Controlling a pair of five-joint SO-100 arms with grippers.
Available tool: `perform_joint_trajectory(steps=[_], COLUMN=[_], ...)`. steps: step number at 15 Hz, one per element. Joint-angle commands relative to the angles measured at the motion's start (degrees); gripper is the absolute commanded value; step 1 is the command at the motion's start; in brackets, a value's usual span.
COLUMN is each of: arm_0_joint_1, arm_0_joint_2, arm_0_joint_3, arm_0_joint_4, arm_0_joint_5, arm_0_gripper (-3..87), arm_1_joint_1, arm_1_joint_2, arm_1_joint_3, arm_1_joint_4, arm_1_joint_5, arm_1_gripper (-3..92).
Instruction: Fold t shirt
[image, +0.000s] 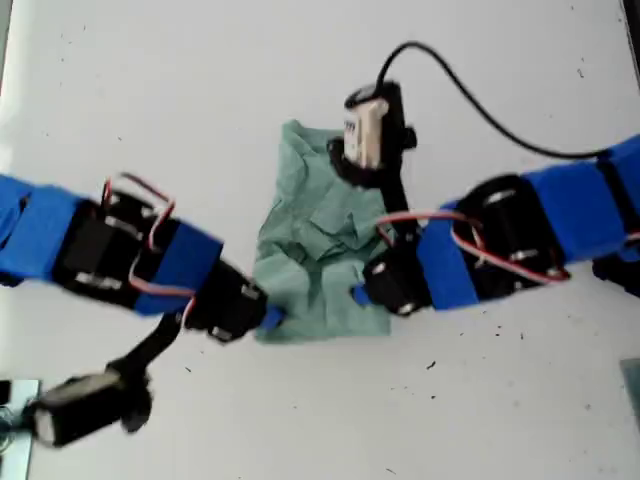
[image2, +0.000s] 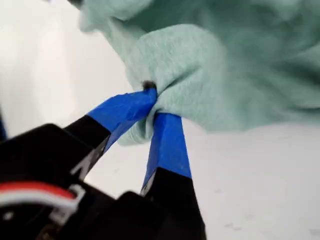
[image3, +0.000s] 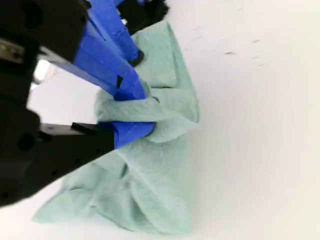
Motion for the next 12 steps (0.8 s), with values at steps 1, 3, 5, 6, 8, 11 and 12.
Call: perform_joint_trajectory(steps=[1,3,5,6,8,11,12], arm_0_joint_1=[-18.2,-25.1,-26.5,-28.0,-34.4,-44.4,-45.7], arm_0_joint_2=[3.7,2.7,4.5,7.0,17.8,39.5,46.9], arm_0_joint_3=[-1.9,-1.9,-1.9,-1.8,2.7,19.2,27.5], arm_0_joint_4=[0.4,1.0,0.9,1.1,2.3,2.2,1.3], arm_0_joint_5=[9.6,13.4,14.9,15.8,15.0,17.0,17.0], arm_0_gripper=[-0.1,-0.1,13.1,31.4,35.8,36.0,35.8], arm_1_joint_1=[16.4,22.7,25.1,27.9,36.8,53.5,56.6], arm_1_joint_2=[6.3,6.2,6.2,6.8,14.9,43.1,51.2], arm_1_joint_3=[1.6,3.0,3.5,2.5,3.3,16.2,20.1], arm_1_joint_4=[0.6,-1.1,-2.0,-0.7,4.4,5.4,6.9], arm_1_joint_5=[-11.2,-15.4,-17.7,-19.6,-20.3,-22.3,-23.0], arm_1_gripper=[1.5,1.4,21.7,42.0,33.9,29.9,29.3])
